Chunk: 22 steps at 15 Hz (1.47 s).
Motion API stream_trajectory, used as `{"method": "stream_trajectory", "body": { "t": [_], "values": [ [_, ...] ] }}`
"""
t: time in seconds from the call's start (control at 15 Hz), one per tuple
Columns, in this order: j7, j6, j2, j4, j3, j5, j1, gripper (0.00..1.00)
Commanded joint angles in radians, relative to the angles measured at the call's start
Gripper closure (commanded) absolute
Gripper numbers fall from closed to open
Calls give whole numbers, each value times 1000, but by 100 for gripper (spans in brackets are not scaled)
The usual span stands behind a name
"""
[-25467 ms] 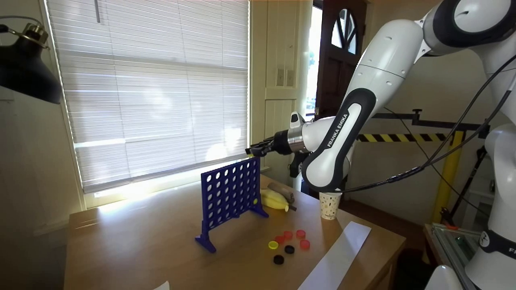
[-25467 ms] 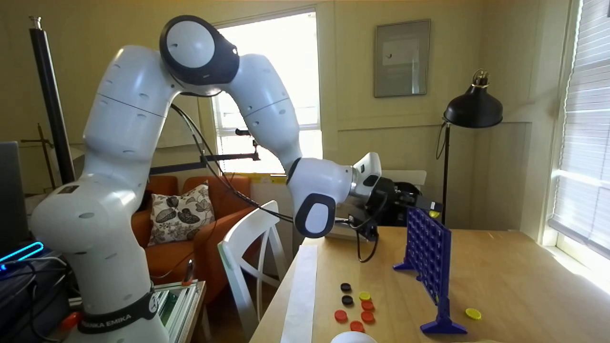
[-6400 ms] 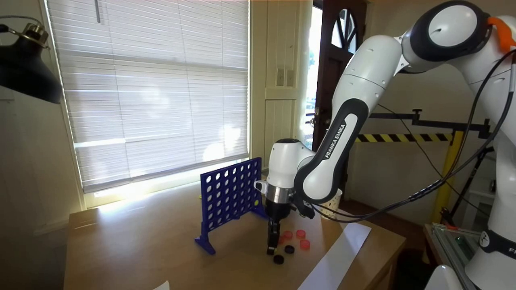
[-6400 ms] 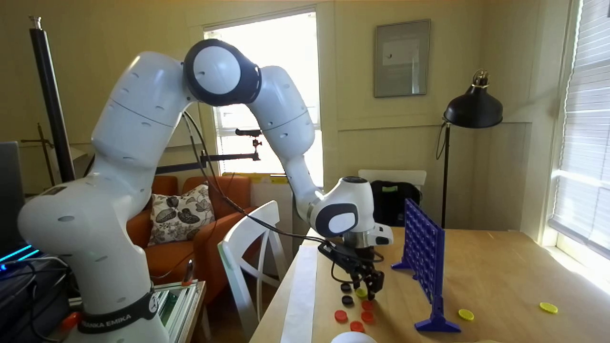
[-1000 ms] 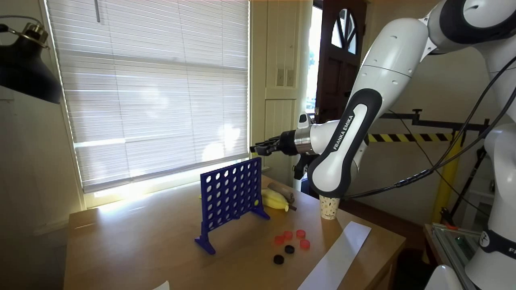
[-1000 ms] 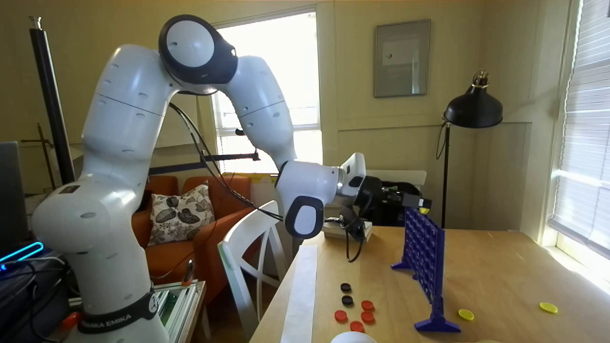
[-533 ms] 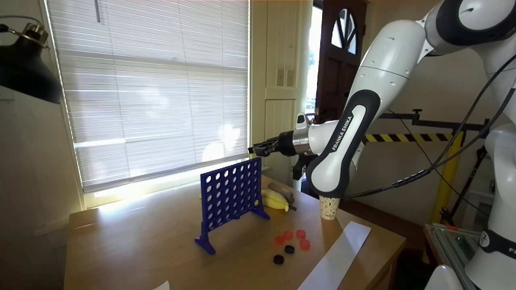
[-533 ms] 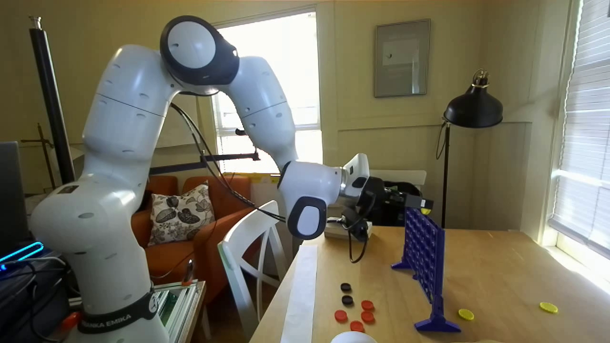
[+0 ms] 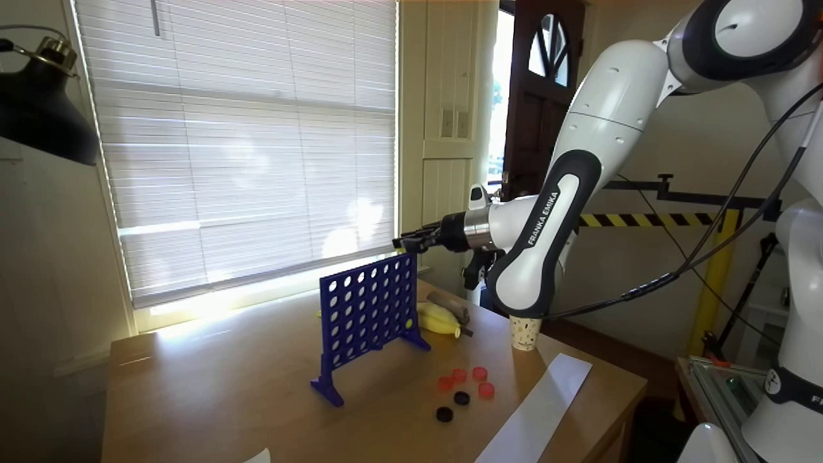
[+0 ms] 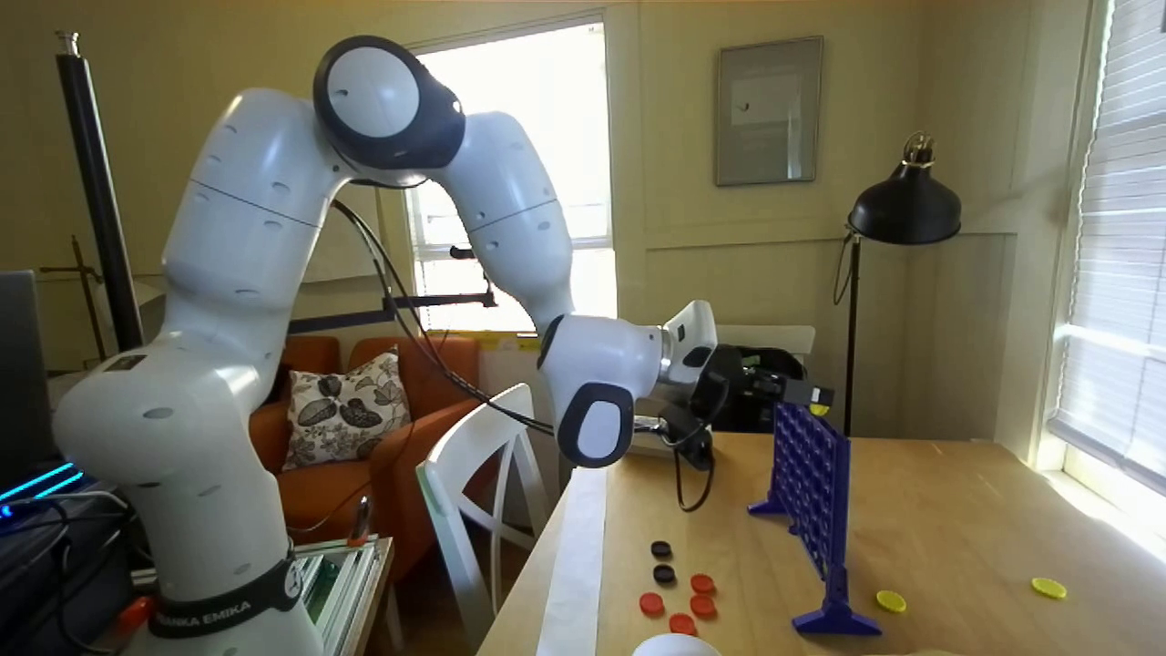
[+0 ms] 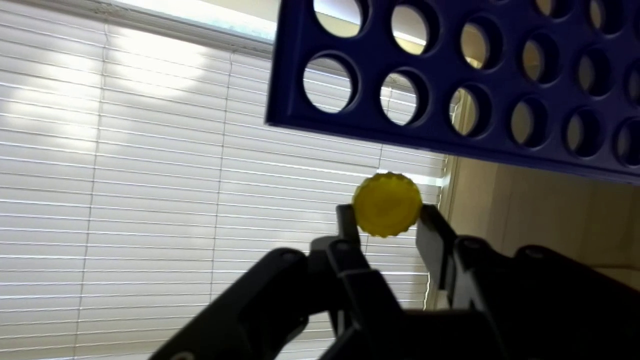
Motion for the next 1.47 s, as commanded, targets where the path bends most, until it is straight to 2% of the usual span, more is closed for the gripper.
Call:
{"method": "stream_trajectory", "body": {
  "t": [0.0,1.4],
  "values": [
    [33,-5,19,25,15,-42,-31,90],
    [43,11,69,75,24,-18,-28,90]
  ]
}}
